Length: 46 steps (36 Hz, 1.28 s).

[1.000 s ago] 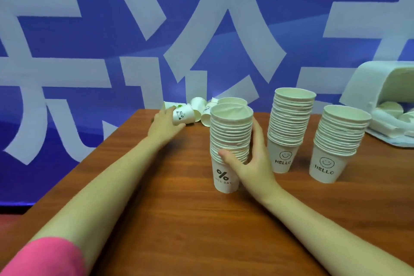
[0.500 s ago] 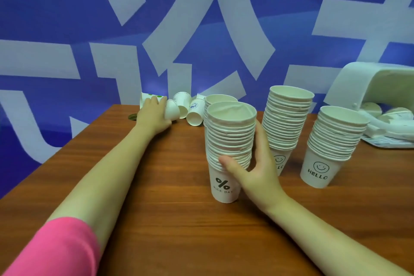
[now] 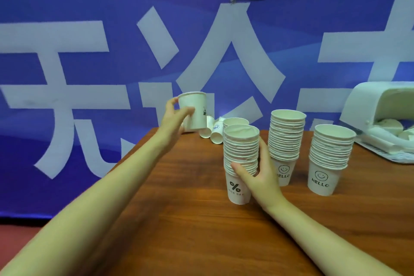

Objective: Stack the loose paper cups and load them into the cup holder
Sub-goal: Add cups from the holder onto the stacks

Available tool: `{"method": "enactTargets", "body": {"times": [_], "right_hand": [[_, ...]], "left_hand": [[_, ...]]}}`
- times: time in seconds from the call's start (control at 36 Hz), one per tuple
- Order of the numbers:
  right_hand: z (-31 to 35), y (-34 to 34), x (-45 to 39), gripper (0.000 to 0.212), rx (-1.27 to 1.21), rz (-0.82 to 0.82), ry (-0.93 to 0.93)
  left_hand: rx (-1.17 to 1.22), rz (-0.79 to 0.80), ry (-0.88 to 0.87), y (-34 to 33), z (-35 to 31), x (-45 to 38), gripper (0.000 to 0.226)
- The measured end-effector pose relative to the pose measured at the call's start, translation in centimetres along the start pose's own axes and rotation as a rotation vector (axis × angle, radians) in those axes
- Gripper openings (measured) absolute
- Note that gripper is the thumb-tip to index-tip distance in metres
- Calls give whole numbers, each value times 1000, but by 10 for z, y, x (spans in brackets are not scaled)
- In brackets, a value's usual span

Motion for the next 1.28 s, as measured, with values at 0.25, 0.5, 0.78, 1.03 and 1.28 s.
{"method": "enactTargets", "body": {"times": [0.25,0.5,0.78,1.03,1.28], "right_hand": [[-2,-2,10,84,28,71,-58],[8,-2,13,70,66,154,-50],[-1,-5,12,61,5,190,-96],[-1,-11,11,45,-70,216,-99],[-4,-18,13,45,-101,245,-145]], "left_hand": [[-26,121,-322,-56,-61,55,72],[-196,111,-358,-68,-43,77,67],[-98,78,-401,-67,-36,78,65],[-125,110,-432,-64,-31,78,68],[-229,219,-316,-60,16,85,60]]}}
Point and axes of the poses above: each hand's wrist, its own x-axis away from the middle knuckle, its own y-axis out of the back of the hand, z = x × y, the point moved 6 cm from there along -x, towards the middle knuckle, and after that the axes turned 7 degrees about z, right-handed, at the moved point
